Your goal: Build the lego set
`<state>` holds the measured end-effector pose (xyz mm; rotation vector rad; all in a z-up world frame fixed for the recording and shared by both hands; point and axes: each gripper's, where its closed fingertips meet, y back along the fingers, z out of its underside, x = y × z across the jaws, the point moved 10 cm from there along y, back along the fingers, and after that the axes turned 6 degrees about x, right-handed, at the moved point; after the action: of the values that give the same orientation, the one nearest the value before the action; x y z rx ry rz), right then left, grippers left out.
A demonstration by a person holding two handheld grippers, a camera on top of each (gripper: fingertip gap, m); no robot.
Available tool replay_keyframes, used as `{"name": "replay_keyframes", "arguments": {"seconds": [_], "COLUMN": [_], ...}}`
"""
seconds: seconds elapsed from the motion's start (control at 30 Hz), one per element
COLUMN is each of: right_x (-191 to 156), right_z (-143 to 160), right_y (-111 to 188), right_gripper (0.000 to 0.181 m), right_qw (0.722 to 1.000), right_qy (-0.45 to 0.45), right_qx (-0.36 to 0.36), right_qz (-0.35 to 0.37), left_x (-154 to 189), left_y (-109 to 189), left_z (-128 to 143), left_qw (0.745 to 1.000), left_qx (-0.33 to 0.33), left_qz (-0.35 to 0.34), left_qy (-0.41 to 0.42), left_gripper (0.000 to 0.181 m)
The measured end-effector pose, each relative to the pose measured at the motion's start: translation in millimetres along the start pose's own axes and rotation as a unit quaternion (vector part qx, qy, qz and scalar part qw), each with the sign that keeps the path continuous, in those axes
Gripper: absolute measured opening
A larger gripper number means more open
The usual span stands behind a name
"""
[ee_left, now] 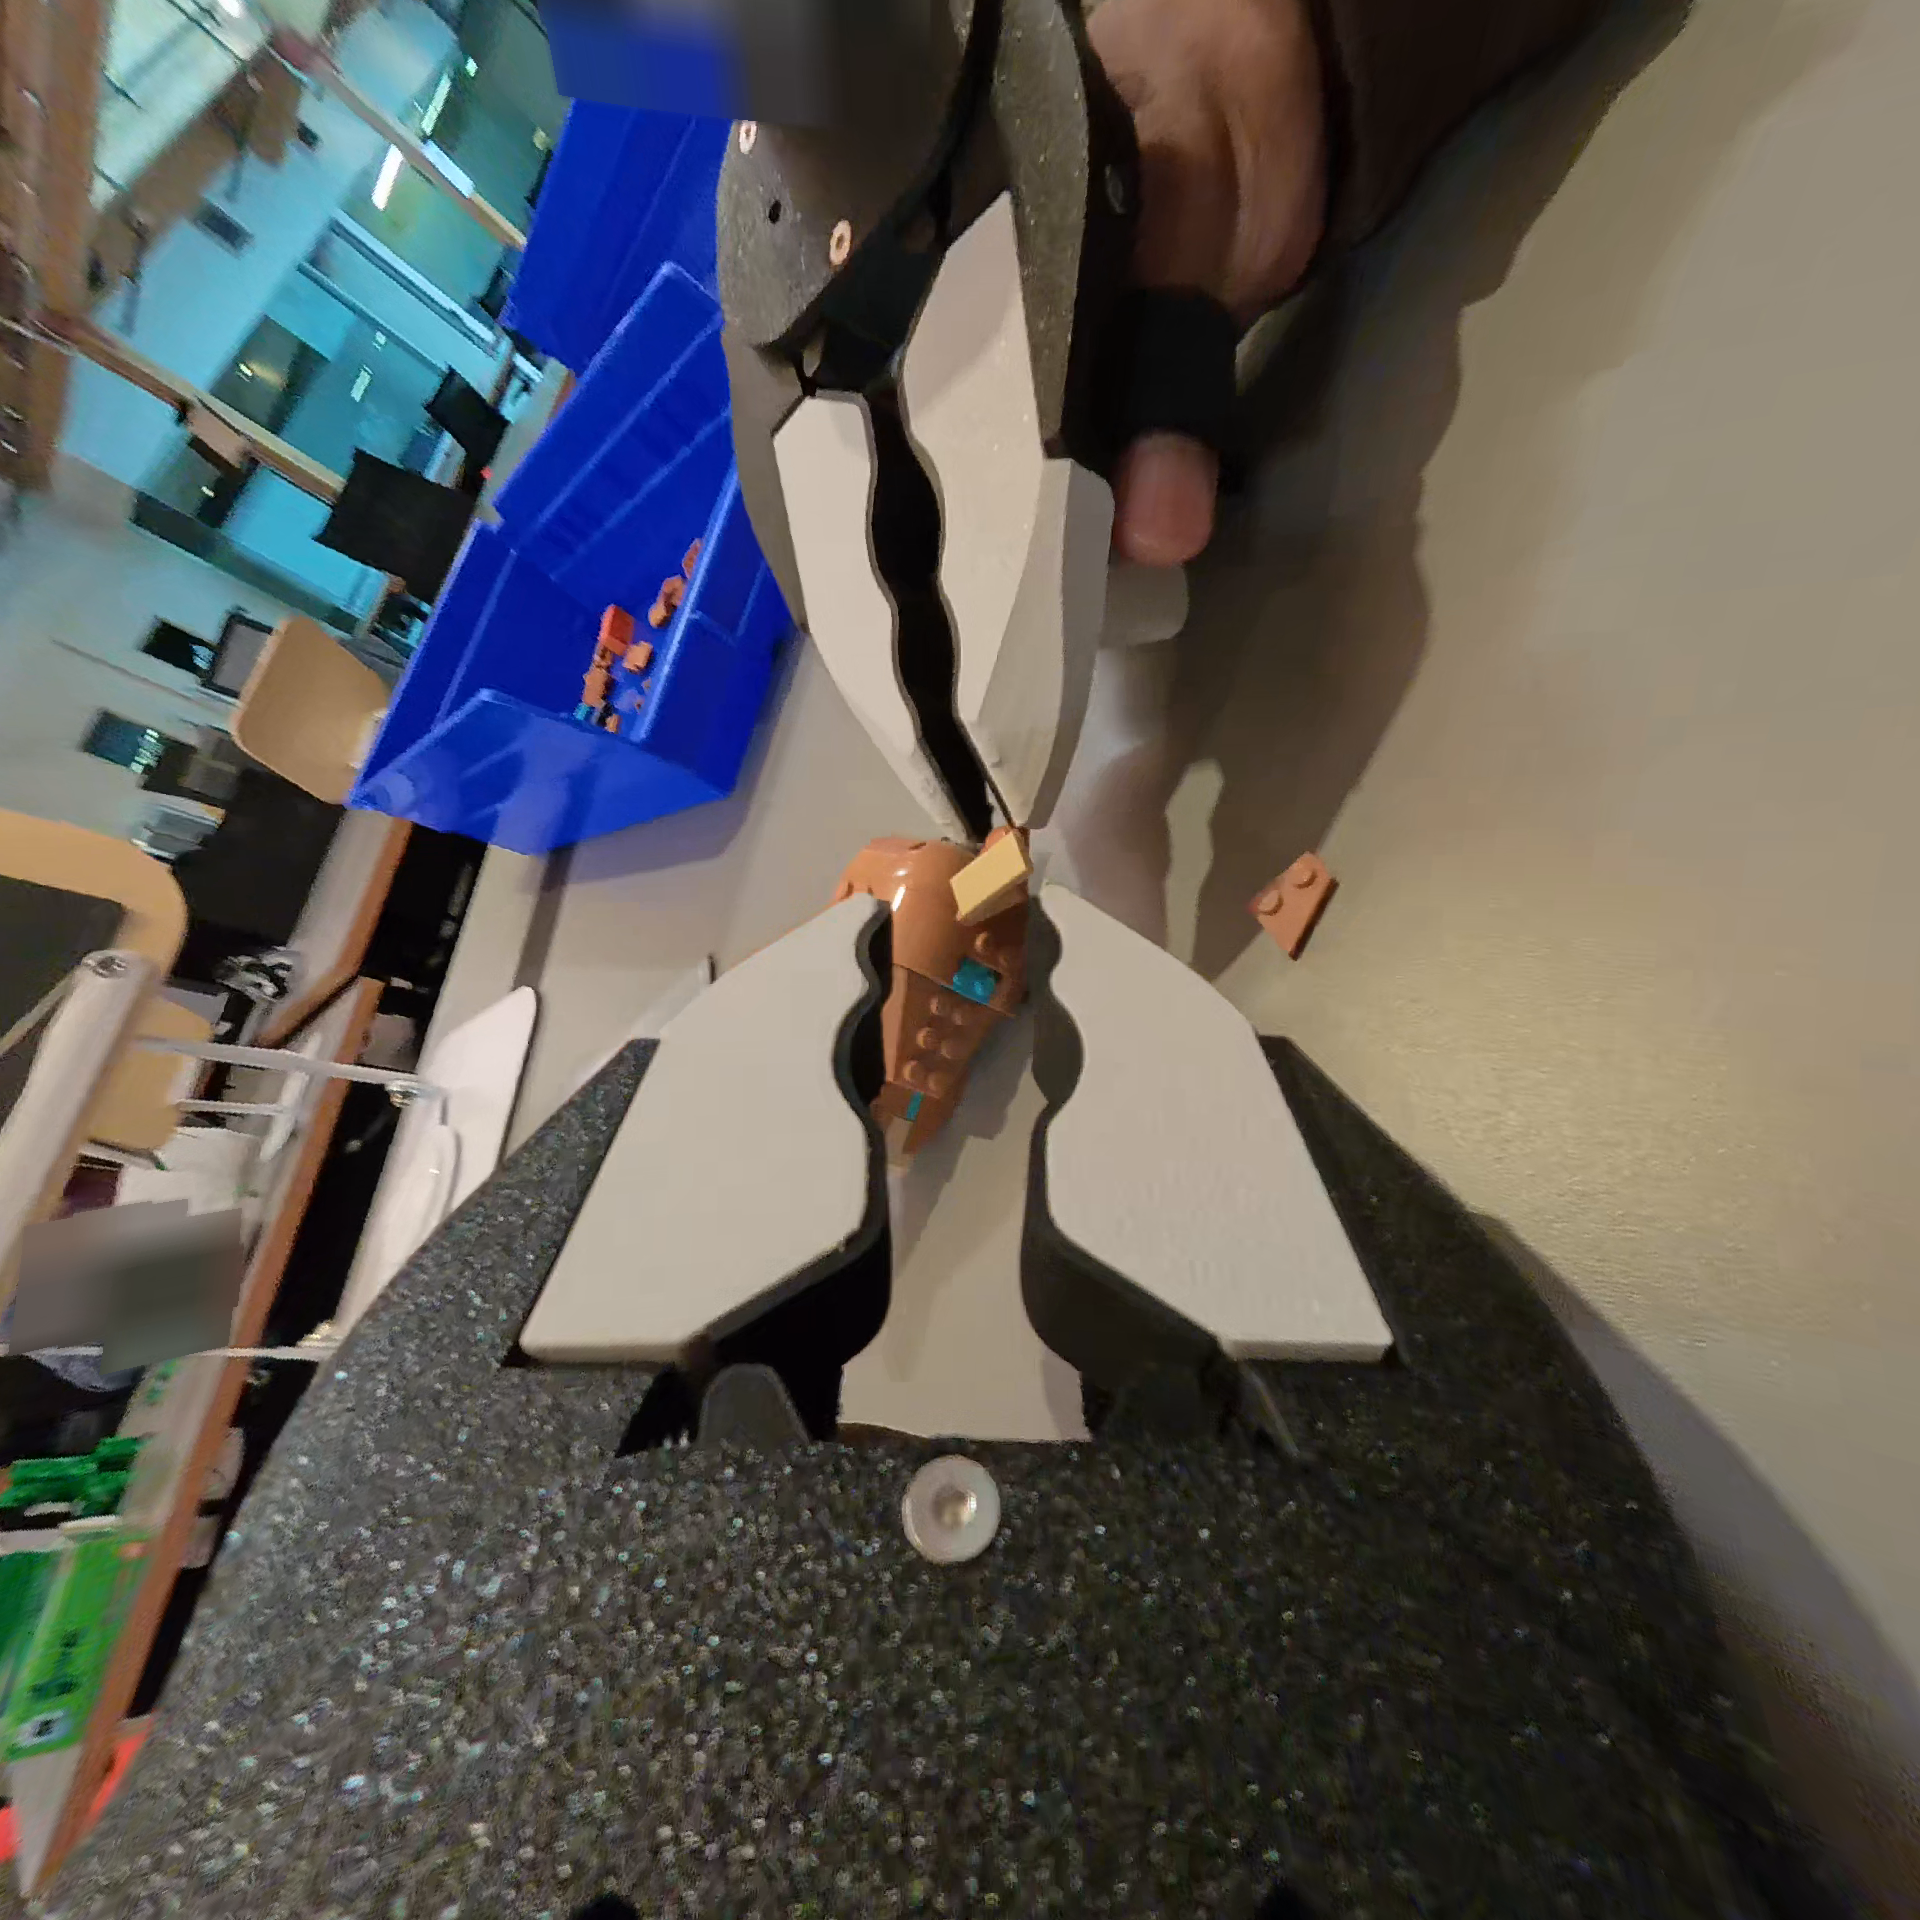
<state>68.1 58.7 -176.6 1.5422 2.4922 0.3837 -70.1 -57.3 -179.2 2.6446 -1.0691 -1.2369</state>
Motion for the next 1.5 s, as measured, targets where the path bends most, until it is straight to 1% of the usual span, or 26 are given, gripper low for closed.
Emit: {"name": "replay_keyframes", "arguments": {"seconds": [0.13,0.27,0.57,0.77,0.9,1.03,1.5], "right_x": [1,1,0,-2,-2,-2,2], "right_z": [0,0,0,-1,-1,-1,-3], "right_y": [1,0,0,0,0,0,4], "right_gripper": [0.008,0.008,0.008,0.008,0.008,0.007,0.007], "right_qw": [1.0,1.0,1.0,1.0,1.0,1.0,0.998], "right_qy": [-0.006,-0.006,-0.004,0.0,0.0,-0.002,-0.031], "right_qx": [0.005,0.004,0.007,0.008,0.011,0.013,0.036], "right_qz": [-0.006,-0.008,-0.013,-0.017,-0.018,-0.019,-0.041], "left_x": [2,5,6,10,11,12,11], "left_y": [1,0,2,0,-2,-2,-1], "left_z": [-2,-1,-3,-2,-3,-3,-5], "left_qw": [1.0,0.999,0.996,0.994,0.993,0.991,0.987], "left_qx": [0.008,0.0,0.013,0.002,0.005,0.006,0.031], "left_qz": [-0.008,0.0,-0.011,-0.006,-0.012,-0.018,-0.041], "left_qy": [-0.029,-0.045,-0.086,-0.109,-0.12,-0.132,-0.152], "left_gripper": [0.021,0.017,0.018,0.018,0.017,0.01,0.009]}}
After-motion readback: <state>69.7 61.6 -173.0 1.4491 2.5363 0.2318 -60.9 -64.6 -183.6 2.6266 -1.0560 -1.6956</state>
